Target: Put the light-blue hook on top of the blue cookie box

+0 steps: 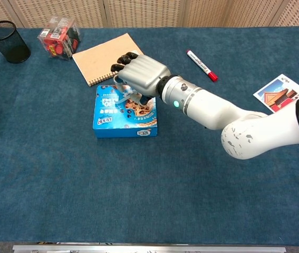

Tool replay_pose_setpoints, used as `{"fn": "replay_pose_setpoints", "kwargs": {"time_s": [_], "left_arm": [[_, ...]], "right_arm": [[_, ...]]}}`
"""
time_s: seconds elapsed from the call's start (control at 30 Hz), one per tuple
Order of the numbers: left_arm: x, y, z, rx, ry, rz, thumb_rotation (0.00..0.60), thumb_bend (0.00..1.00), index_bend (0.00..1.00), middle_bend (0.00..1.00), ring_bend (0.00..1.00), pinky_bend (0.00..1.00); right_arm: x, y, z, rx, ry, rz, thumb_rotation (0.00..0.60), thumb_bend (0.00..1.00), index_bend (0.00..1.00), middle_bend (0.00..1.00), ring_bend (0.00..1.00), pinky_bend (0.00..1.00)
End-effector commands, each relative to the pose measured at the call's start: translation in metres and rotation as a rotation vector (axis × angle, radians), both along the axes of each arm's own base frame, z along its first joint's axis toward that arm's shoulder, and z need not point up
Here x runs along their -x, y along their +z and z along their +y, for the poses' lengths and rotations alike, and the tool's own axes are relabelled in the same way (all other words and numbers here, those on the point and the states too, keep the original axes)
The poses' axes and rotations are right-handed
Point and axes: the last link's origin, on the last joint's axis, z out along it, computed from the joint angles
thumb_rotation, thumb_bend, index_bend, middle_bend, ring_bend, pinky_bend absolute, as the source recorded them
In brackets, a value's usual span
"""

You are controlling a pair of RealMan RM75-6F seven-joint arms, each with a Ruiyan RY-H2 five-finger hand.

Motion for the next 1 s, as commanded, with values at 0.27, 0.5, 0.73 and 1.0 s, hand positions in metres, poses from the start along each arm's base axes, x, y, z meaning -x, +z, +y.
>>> {"fn": "replay_pose_setpoints", "kwargs": {"time_s": [0.27,0.5,0.73,1.0], "left_arm": [[-0.002,0.0,0.0,-0.003,-0.005,0.003,0.6,0.43,0.22,0.34,0.29,0.24],[-0.003,0.001,0.0,-0.003,-0.006,0.005,0.6,0.43,0.22,0.34,0.29,0.24],[-0.004,0.001,0.001,-0.004,-0.009,0.008,0.6,0.43,0.22,0.34,0.29,0.24],[-0.006,0.002,0.0,-0.005,-0.013,0.009,0.6,0.43,0.22,0.34,0.29,0.24]], "right_arm": [[0.004,0.005,0.005,-0.019,0.004,-0.005,0.6,0.4,0.39,0.12,0.0,0.0],[0.006,0.009,0.007,-0.023,0.005,-0.019,0.6,0.22,0.39,0.12,0.0,0.0],[0.01,0.01,0.013,-0.037,0.012,-0.022,0.6,0.2,0.39,0.12,0.0,0.0],[0.011,0.018,0.015,-0.036,0.02,-0.049,0.6,0.2,0.39,0.12,0.0,0.0]]}}
